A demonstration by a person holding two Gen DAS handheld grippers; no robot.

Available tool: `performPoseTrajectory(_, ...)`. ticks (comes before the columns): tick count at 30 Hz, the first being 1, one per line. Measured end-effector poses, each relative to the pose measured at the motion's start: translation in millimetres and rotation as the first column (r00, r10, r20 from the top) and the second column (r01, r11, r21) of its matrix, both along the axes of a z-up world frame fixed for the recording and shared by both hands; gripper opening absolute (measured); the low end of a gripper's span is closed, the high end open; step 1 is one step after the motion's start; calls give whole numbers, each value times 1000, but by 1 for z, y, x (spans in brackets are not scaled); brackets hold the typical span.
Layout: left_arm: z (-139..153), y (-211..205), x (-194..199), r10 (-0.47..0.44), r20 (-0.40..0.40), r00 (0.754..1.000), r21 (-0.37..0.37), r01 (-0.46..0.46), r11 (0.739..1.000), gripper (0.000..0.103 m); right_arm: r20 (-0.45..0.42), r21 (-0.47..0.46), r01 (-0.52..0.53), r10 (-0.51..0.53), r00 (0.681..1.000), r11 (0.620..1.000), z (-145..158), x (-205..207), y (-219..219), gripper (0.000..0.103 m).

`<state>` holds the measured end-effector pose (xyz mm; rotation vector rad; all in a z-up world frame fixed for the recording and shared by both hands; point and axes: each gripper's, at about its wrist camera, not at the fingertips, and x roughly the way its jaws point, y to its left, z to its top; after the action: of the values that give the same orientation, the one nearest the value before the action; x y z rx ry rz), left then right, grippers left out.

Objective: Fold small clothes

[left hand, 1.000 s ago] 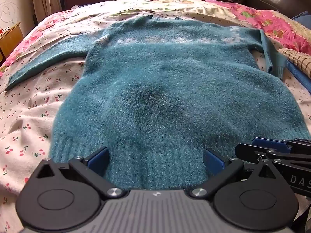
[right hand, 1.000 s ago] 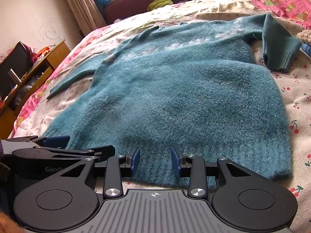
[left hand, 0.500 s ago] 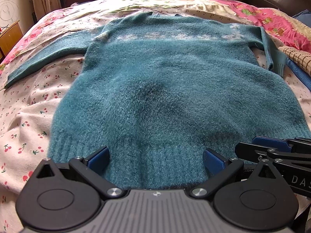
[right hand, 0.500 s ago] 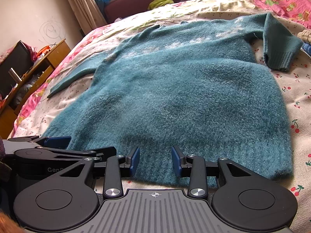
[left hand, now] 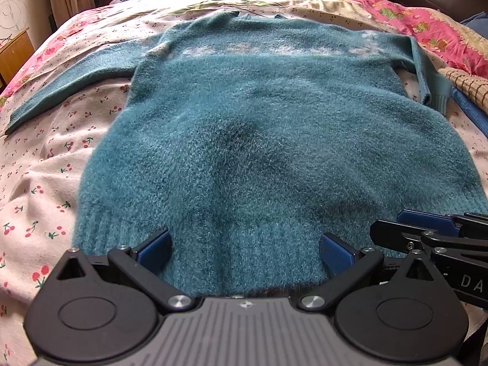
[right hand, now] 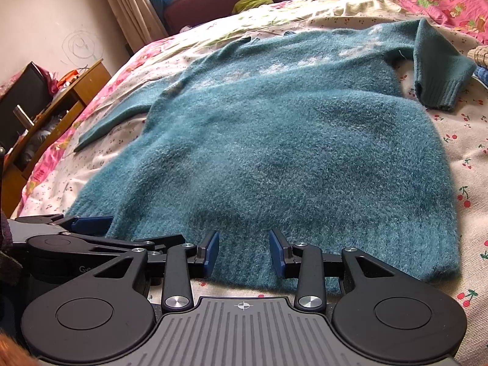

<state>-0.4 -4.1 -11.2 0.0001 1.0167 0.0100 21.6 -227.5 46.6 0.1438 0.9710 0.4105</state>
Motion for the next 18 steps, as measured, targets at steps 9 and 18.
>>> performPoseTrajectory(9,-2,-2,2,-10,-23,1000,14,11,1000,103,-2,0,0,0,1000,1000,2,1,-1,37)
performPoseTrajectory(18,-4,-3,3,-25,-45,999,31,26,999,103,-1,3,0,0,1000,1000,-3,-5,3,38)
